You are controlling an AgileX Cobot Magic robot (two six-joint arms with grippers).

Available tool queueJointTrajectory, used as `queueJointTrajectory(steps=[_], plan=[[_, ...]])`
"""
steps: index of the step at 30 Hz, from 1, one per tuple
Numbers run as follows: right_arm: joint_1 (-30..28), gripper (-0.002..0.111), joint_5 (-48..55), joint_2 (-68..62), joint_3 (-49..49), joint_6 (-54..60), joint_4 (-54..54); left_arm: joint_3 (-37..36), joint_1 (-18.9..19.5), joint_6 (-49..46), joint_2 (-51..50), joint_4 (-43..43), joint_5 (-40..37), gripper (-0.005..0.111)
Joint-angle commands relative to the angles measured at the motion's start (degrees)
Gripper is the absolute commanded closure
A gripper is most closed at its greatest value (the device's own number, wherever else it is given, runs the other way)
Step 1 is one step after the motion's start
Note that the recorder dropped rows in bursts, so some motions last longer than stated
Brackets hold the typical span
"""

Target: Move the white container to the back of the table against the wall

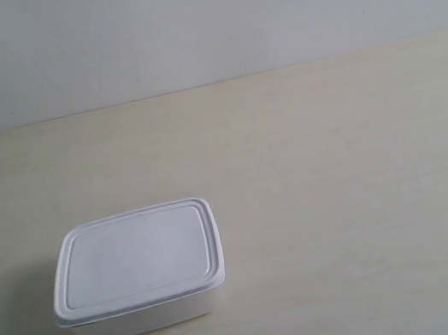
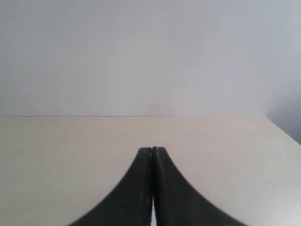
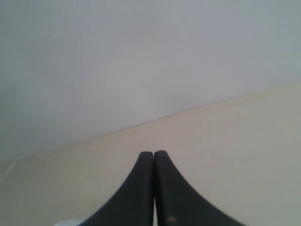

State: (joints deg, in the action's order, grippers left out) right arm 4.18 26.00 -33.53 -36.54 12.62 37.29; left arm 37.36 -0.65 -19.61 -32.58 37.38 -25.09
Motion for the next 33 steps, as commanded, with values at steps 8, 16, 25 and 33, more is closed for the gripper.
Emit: queueJointTrajectory(steps=[8,16,25,33], plan=[[0.86,0.108,20.68,-19.23,-17.02,24.87,24.24,3.90,0.06,-2.72,-4.42,0.01,-12.99,0.107],[18.99,0.108,11.59,-28.99,-19.78,18.19,12.96,2.67,-0.42,-5.44,-7.68,0.61,-18.14,0.107],[36.09,0.108,5.40,-43.90,-20.50,5.04,-4.31,-4.39,-7.75,-5.68,-16.79,0.73,-9.58,0.107],[42.10,0.108,1.91,-56.77,-20.25,4.74,-4.85,-12.72,-13.21,-5.68,-21.54,2.45,1.89,0.107]])
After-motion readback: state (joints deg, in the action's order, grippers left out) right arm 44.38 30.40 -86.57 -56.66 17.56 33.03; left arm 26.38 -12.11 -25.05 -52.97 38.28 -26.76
